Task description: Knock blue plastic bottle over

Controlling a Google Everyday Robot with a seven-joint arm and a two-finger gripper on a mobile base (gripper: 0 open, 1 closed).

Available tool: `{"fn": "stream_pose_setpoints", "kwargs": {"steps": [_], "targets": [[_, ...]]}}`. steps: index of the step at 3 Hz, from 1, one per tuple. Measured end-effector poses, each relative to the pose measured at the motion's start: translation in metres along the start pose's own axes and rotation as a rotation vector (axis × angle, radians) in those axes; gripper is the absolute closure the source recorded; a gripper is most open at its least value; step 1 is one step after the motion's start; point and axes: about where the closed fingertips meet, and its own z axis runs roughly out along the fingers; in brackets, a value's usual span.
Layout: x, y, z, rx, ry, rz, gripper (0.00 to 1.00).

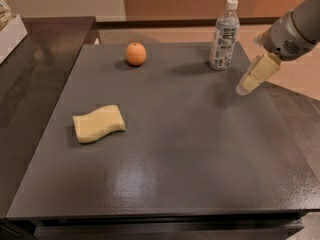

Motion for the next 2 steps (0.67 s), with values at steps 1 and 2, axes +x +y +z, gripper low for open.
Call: {"fn": "stream_pose_setpoints", "kwargs": {"steps": [1, 2], "targets": [[-0.011, -0.037, 0.019, 0.031, -0.069, 0.032, 0.0], [-0.022, -0.066, 0.032, 0.054, -0.125, 0.056, 0.0]]}}
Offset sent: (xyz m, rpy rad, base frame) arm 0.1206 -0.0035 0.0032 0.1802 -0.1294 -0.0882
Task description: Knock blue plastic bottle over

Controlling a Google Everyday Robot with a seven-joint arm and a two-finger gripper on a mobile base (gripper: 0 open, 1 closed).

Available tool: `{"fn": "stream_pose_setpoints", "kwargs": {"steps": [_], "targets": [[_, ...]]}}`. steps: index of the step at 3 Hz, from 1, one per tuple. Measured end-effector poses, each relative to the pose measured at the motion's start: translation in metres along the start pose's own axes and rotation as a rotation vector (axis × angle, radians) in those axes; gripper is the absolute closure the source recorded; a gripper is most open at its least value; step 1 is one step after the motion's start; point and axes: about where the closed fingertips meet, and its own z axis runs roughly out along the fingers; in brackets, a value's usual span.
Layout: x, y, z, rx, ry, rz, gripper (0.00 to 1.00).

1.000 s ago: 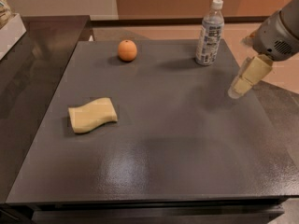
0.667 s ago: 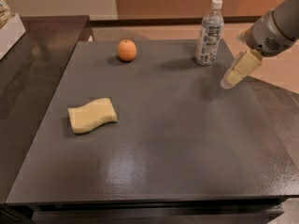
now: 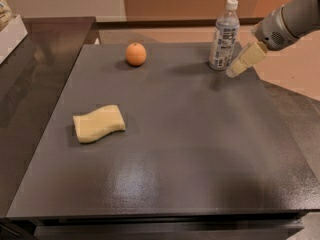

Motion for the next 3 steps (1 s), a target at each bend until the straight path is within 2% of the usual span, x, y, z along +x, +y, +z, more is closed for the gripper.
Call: {"fn": "stream_pose_setpoints", "kwargs": {"steps": [2, 3], "targets": [[-0.016, -0.039, 0.02, 0.035, -0.092, 0.045, 0.0], [-0.025, -0.052, 0.026, 0.048, -0.131, 0.074, 0.0]]}}
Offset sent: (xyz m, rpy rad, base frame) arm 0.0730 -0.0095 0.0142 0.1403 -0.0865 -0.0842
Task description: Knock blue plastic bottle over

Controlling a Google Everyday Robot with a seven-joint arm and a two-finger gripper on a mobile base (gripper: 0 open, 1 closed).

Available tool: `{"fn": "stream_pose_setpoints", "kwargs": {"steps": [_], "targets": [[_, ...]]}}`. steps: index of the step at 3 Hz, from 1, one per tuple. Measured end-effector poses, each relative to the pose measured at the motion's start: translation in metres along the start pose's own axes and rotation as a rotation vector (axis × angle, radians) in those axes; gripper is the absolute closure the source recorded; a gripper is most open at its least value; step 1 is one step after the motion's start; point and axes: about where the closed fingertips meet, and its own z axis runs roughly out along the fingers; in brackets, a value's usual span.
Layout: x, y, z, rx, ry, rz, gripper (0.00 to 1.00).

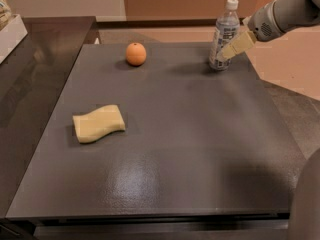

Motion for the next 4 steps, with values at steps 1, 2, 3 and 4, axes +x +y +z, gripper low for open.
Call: {"fn": "stream_pose_setpoints", "kwargs": {"steps": [1, 2, 3, 4], "targets": [[-0.01, -0.005, 0.006, -0.004, -0.032, 0.017, 0.0], [-0.017, -0.001, 0.013, -0.035, -0.061, 0.025, 0.18], [-0.019, 0.001, 0.013, -0.054, -0.077, 0.033, 0.41], [-0.022, 0.002, 0.01, -0.061, -0.084, 0.032, 0.65]]}}
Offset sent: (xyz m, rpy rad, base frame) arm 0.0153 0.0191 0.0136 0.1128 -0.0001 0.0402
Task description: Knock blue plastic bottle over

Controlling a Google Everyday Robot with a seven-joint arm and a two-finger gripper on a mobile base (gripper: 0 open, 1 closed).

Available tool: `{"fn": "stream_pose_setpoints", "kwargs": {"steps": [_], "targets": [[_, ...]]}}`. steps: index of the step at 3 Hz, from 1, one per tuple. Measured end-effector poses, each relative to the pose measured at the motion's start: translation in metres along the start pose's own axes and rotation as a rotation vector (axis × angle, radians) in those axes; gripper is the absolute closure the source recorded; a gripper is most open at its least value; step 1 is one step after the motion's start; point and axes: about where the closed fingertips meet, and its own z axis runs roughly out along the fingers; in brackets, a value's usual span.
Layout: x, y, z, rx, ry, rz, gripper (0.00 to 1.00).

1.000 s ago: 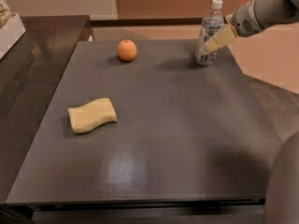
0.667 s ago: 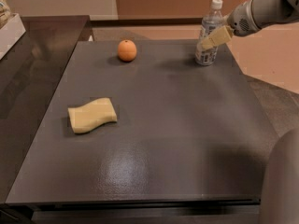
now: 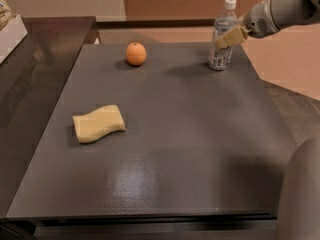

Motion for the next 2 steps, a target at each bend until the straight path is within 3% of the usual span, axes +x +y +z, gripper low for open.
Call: {"fn": "stream_pose_setpoints", "kwargs": {"steps": [1, 2], "targets": [[-0.006, 0.008, -0.011, -0.011, 0.014, -0.032, 0.87], [-0.011, 0.025, -0.024, -0.048, 0.092, -0.102, 1.0]]}}
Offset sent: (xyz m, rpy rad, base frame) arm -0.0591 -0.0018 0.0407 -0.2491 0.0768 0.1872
